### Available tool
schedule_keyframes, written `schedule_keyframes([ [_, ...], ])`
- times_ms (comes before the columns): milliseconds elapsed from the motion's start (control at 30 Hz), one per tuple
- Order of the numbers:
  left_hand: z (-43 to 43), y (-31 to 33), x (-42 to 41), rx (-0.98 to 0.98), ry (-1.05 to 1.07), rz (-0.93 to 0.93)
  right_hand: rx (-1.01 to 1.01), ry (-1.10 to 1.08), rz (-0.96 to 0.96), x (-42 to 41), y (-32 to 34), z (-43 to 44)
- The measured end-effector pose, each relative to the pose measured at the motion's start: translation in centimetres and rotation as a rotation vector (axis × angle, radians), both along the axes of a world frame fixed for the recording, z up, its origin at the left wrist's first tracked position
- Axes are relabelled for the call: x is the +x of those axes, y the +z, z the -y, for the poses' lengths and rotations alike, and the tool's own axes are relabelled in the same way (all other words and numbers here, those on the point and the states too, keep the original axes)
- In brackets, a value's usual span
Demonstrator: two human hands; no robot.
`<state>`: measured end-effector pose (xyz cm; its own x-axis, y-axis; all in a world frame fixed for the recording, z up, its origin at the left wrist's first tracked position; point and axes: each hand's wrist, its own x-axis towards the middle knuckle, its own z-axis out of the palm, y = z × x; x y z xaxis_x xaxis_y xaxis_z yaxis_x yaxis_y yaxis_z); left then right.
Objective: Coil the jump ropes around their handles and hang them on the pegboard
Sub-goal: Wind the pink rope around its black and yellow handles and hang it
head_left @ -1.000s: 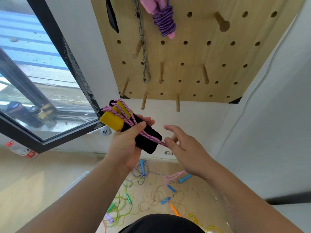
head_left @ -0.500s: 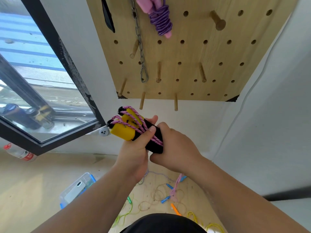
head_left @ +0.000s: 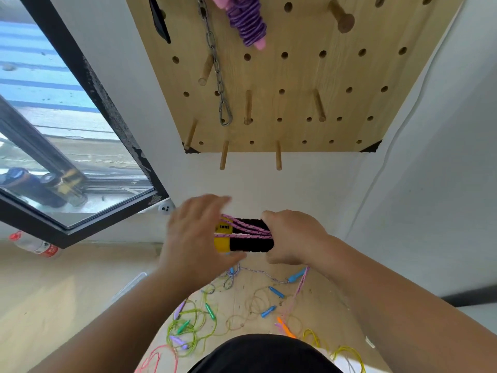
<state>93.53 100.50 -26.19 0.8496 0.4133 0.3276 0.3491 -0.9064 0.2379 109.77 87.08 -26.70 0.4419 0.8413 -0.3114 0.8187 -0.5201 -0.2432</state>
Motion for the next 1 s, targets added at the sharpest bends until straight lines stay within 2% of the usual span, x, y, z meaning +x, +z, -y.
schedule_keyframes([
  [67,-0.2,0.3,1.5,0.249,-0.183,-0.436,-0.004,0.099,-0.007,-0.7,0.1,-0.5],
  [100,0.0,0.6,2.3,0.275,-0.208,-0.566,0.001,0.14,-0.008,-1.0,0.2,-0.6],
  [167,0.0,1.2,3.3,0.215,-0.209,-0.664,0.033,0.16,-0.009,-1.1,0.3,-0.5],
  [333,-0.3,1.6,3.8,0.005,-0.185,-0.679,0.184,0.038,-0.122,0.0,0.3,0.7],
  [433,-0.2,1.1,3.9,-0.141,-0.197,-0.731,0.174,0.046,-0.075,0.1,0.0,1.3],
  [533,-0.1,0.7,4.4,-0.201,-0.169,-0.722,0.201,0.029,-0.079,0.1,-0.4,1.7],
  [600,0.4,0.4,4.5,-0.086,-0.139,-0.635,0.225,0.004,-0.083,0.3,-0.7,1.8],
  [667,0.9,-0.4,4.5,0.211,-0.146,-0.435,0.248,-0.037,-0.064,0.6,-0.9,2.0],
  [733,1.5,-1.3,4.4,0.362,-0.194,-0.233,0.286,-0.088,-0.059,0.8,-1.0,2.1],
  [800,1.8,-2.0,4.5,0.342,-0.227,-0.138,0.333,-0.122,-0.075,0.8,-1.1,2.1],
  [1000,1.0,-0.6,4.5,0.092,-0.29,-0.265,0.357,-0.102,-0.218,1.1,-1.2,2.8],
])
